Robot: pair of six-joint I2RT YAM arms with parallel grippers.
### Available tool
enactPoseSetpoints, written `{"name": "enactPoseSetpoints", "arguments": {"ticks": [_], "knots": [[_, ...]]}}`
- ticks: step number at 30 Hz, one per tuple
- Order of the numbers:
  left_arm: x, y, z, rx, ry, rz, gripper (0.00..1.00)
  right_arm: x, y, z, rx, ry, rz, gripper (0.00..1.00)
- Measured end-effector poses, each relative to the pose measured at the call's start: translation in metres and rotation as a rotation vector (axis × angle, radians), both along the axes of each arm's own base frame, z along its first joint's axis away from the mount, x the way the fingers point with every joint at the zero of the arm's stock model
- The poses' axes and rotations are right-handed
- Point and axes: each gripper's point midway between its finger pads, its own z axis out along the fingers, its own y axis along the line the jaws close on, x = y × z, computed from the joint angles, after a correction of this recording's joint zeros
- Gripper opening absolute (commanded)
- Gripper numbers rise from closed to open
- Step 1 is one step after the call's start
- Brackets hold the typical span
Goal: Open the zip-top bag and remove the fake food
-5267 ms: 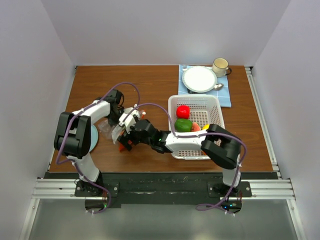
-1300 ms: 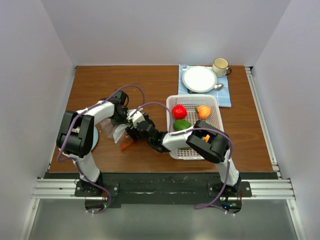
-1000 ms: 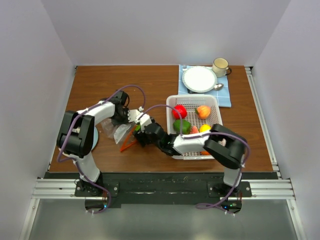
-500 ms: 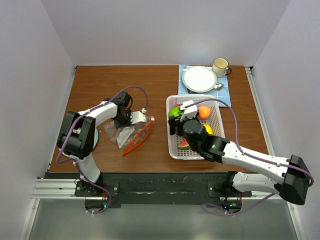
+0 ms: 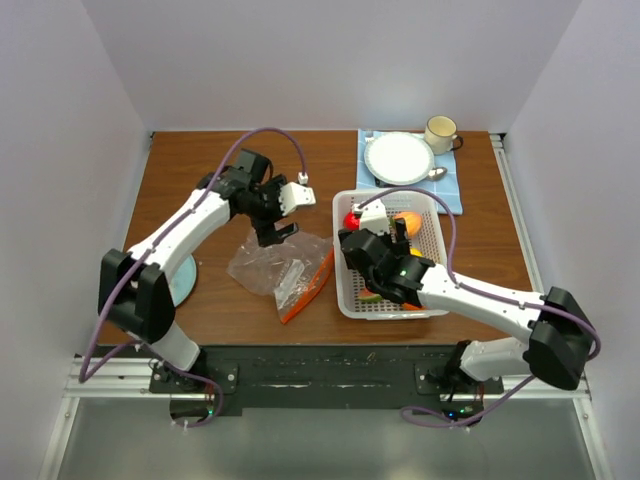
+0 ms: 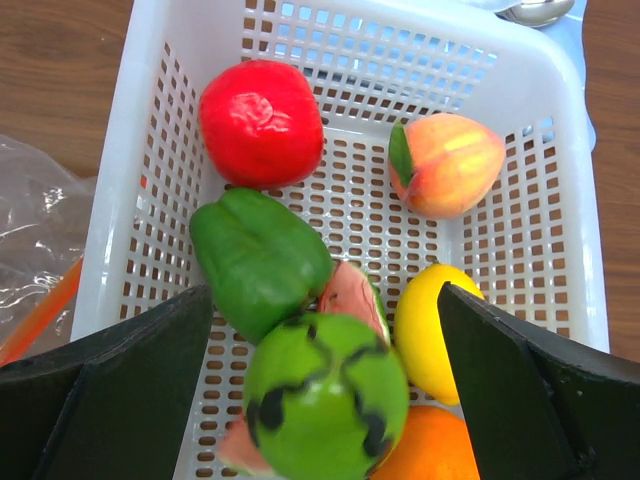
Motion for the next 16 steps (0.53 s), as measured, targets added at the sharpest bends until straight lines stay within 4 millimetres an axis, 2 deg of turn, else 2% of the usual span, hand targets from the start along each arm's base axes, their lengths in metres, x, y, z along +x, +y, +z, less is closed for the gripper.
{"name": "enactPoseSetpoints", "arguments": {"ticks": [4, 6, 16], "knots": [[-0.003, -0.006, 0.03, -0.097, -0.034, 0.023, 1.0, 0.003, 0.004, 0.007, -0.006, 0.004, -0.007, 0.99], [-0.004, -0.004, 0.037, -0.133, -0.031, 0.039, 1.0, 0.003, 0.004, 0.009, -0.002, 0.001, -0.005, 0.98], [0.002, 0.013, 0.035, -0.262, 0.056, 0.156, 1.0, 0.003, 0.003, 0.031, 0.032, -0.043, 0.013, 0.99]]}}
